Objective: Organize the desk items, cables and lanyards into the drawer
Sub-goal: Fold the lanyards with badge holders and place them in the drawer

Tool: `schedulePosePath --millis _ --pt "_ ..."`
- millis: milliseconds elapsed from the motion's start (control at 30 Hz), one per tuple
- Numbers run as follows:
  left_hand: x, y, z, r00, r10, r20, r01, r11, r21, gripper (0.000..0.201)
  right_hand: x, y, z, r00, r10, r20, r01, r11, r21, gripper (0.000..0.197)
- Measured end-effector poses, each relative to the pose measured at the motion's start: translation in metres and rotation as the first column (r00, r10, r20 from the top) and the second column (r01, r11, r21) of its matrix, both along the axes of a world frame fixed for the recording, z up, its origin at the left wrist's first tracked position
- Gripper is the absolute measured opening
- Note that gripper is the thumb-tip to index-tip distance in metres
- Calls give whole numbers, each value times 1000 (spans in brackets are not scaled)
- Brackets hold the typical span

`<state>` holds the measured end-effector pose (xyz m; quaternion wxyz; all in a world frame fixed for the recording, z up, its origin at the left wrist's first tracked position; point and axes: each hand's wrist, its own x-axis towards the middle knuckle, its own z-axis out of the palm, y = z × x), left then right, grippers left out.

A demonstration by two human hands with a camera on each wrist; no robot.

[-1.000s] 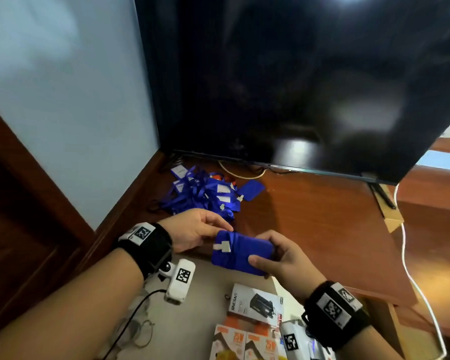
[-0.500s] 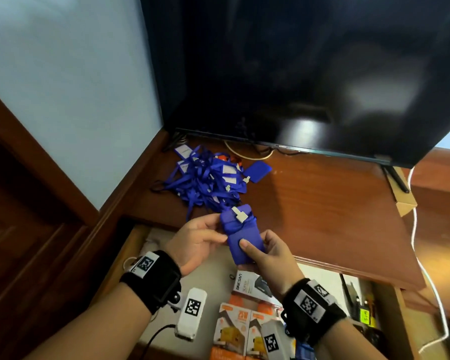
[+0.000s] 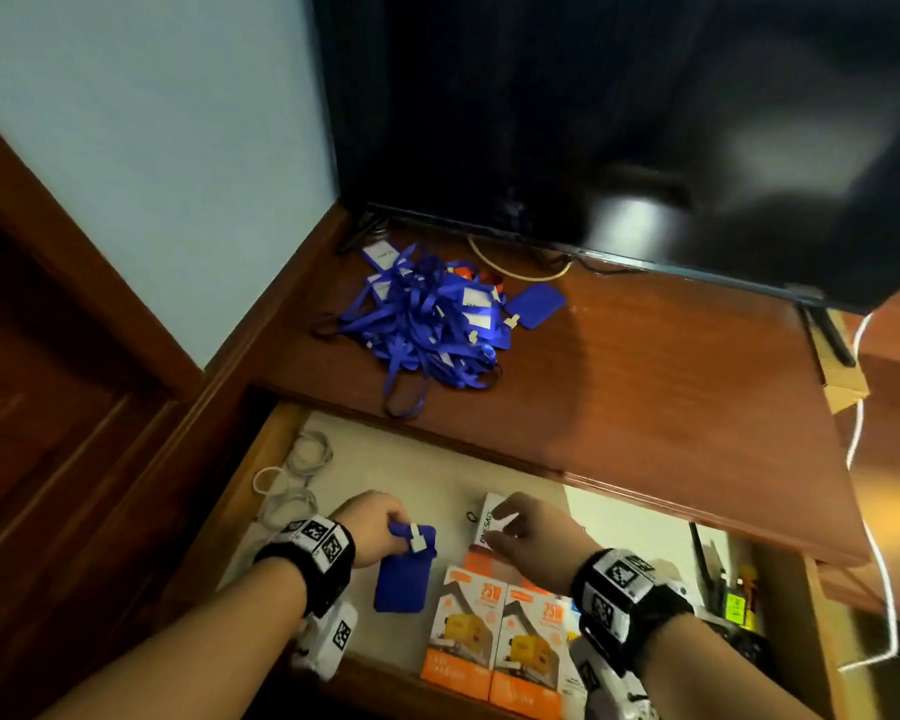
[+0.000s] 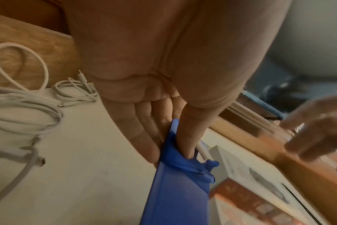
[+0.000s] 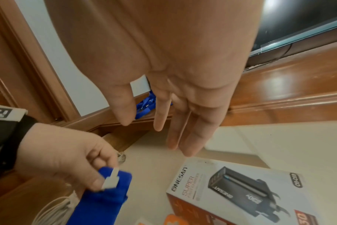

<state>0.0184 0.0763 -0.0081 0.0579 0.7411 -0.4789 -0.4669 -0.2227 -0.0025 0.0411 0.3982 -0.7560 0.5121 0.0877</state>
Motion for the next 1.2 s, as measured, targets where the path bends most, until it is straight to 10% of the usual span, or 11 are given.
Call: schedulePosePath --millis 433,933,1033,1200 --pt "-24 8 -49 964 -245 101 209 938 276 30 20 -125 15 997 -39 67 56 961 -270 11" --pt "-36 2 -65 951 -244 192 173 930 324 37 85 -275 -35 985 29 -167 -96 910 -403 76" --pt "-36 2 -60 961 -187 206 116 942 314 57 87 -275 -34 941 85 -326 -223 883 -414 75" --pt "-25 3 -49 934 -234 272 138 934 329 29 67 -235 -22 934 34 -357 -216 848 -484 66"
